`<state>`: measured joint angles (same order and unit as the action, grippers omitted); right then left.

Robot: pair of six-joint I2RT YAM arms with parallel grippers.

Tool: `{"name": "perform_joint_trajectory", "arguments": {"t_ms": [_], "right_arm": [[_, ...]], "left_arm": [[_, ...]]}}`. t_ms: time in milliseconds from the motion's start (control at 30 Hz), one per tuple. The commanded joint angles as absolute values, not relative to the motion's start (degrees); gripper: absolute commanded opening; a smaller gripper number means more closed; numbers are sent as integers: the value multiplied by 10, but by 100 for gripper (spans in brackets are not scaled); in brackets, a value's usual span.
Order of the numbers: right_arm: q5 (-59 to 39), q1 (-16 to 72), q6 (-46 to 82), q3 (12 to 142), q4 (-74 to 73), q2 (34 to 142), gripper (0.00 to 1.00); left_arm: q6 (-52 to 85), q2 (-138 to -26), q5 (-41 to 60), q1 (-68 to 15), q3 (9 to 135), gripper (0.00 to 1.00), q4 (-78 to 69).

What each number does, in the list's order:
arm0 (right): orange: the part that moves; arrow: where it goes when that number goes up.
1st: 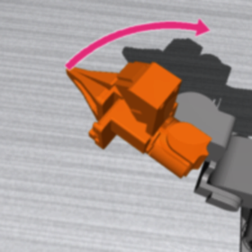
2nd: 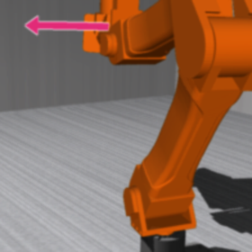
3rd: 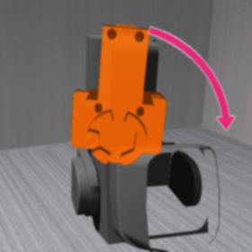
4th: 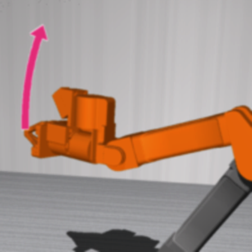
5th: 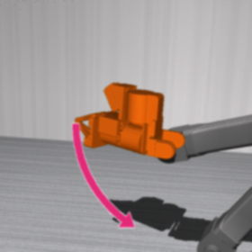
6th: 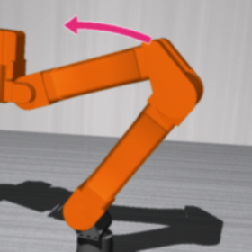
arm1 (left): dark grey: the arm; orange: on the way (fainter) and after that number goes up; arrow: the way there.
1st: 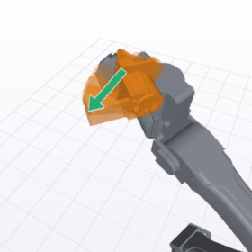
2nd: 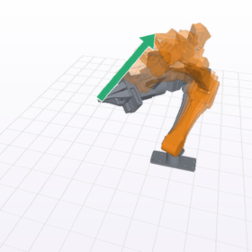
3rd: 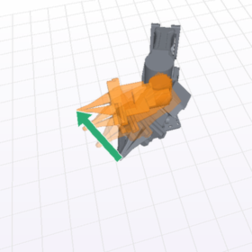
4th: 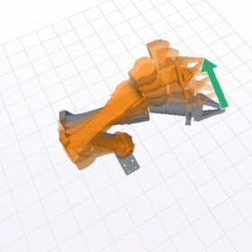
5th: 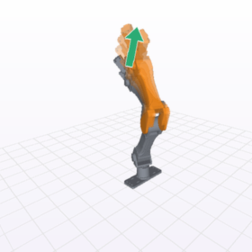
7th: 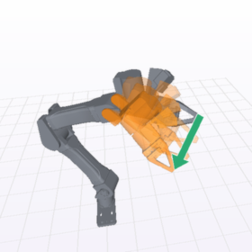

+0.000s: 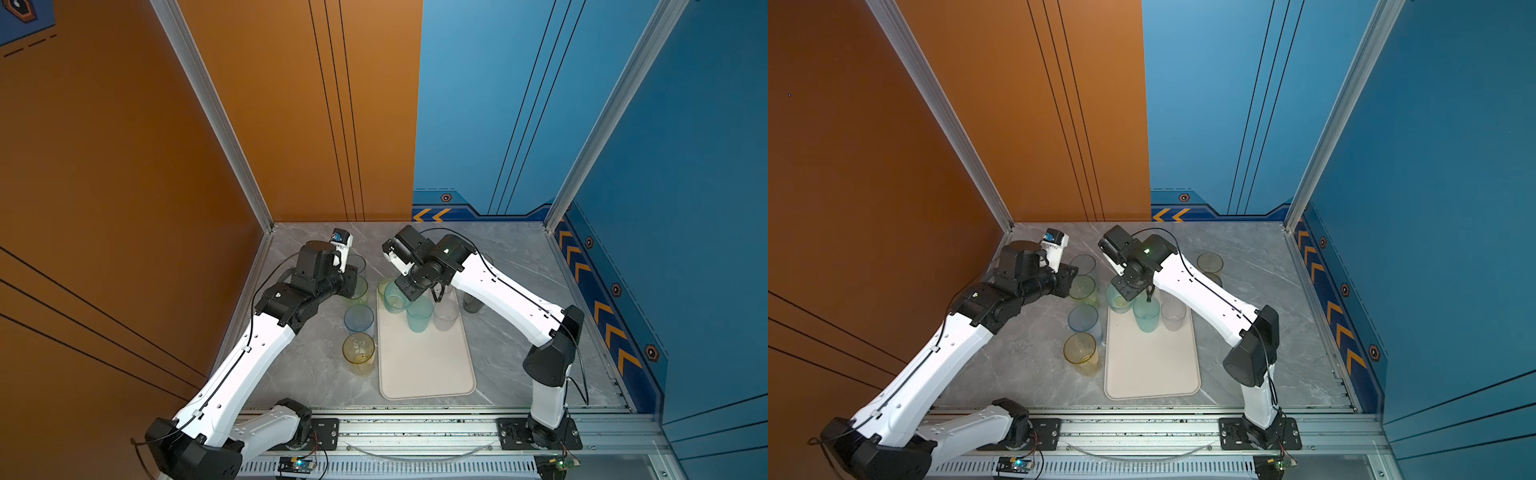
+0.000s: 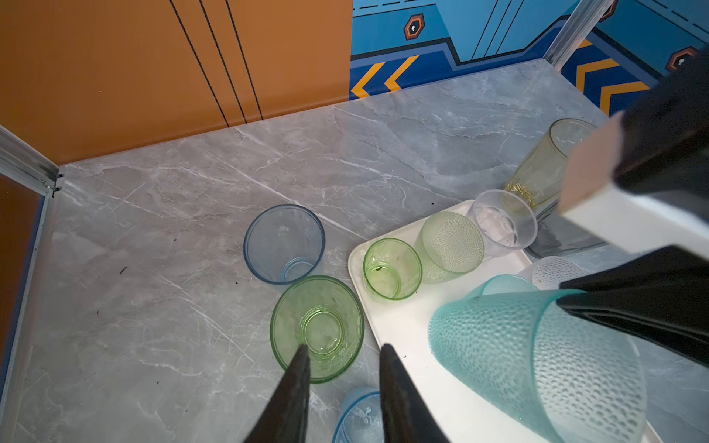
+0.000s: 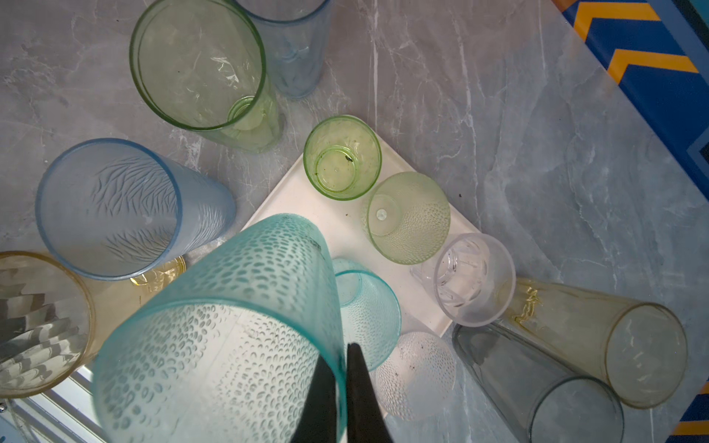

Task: Place the glasses into the tray
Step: 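Lift the second teal cup with the right gripper and carry it over the tray, then lower the teal cup onto the tray beside the first teal cup, open right gripper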

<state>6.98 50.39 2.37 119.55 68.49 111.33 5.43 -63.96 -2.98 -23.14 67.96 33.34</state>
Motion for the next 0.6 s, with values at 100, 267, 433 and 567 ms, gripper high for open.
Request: {"name": "perform_joint_trajectory", "arguments": {"t_ms": [100, 267, 433, 567], "right_arm": [[50, 512, -4, 1230, 715, 1158, 1], [47, 517, -10, 1240, 715, 1184, 1], [45, 518, -14, 1244, 717, 1215, 1], [42, 518, -16, 1248, 716, 1233, 1]], "left_arm": [[52, -638, -34, -222, 694, 32, 346], [52, -643, -29, -218, 697, 32, 346], [51, -643, -27, -215, 695, 32, 346], [50, -644, -25, -213, 693, 32, 346]]}}
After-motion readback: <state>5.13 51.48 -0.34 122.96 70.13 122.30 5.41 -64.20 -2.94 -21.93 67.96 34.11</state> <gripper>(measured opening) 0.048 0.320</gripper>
